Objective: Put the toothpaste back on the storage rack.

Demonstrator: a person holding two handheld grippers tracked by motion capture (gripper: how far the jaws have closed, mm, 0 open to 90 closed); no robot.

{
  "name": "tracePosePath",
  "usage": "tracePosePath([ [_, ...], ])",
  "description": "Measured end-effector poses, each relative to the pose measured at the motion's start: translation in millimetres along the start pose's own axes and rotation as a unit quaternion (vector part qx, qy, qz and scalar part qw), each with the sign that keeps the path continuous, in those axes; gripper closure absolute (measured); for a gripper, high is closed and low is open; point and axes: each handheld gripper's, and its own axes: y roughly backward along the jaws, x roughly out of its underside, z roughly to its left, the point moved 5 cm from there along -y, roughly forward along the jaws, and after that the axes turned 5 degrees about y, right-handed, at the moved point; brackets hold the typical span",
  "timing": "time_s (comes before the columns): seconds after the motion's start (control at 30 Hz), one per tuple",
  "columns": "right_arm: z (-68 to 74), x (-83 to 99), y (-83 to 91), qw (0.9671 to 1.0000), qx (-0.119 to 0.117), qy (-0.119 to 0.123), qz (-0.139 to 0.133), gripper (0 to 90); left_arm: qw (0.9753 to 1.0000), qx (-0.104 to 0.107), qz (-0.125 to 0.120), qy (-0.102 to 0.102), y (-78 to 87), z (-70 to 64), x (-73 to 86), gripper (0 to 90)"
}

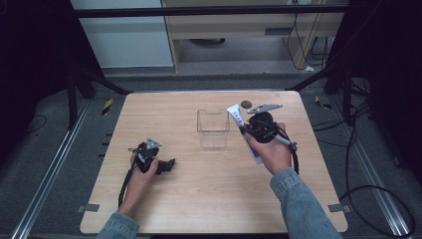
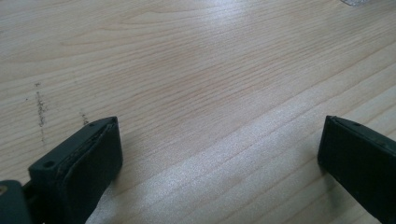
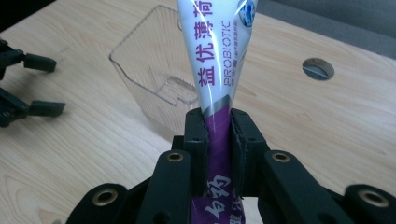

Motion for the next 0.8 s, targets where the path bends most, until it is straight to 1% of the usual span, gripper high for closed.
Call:
tracePosePath([
  [0.1, 4.5, -9.2, -0.8, 0.9999, 0.000, -0.001, -0.011, 78.4, 1.0000, 0.000, 0.000, 0.000, -0.1, 0.0, -0.1, 0.0],
  [0.37, 10.1, -20.9, -1.2, 0.9995, 0.001, 0.005, -0.031, 78.3, 1.0000, 0.000, 0.000, 0.000, -0.1, 0.1, -0.1, 0.0],
  [0.4, 11.7, -25.3, -0.6, 0.9993, -0.001, 0.004, -0.036, 78.3, 1.0000, 0.000, 0.000, 0.000, -0.1, 0.1, -0.1, 0.0],
  [0.47, 12.3, -26.7, -0.5, 0.9993, -0.001, 0.003, -0.037, 78.3, 1.0000, 0.000, 0.000, 0.000, -0.1, 0.1, -0.1, 0.0],
  [0.53, 13.1, -32.8, -1.1, 0.9990, -0.001, 0.004, -0.045, 78.3, 1.0000, 0.000, 0.000, -0.001, -0.1, 0.1, -0.1, 0.0],
  [0.8, 16.4, -46.1, -4.5, 0.9981, -0.003, 0.001, -0.061, 78.3, 1.0000, 0.000, 0.000, 0.000, -0.1, 0.1, -0.1, 0.0],
])
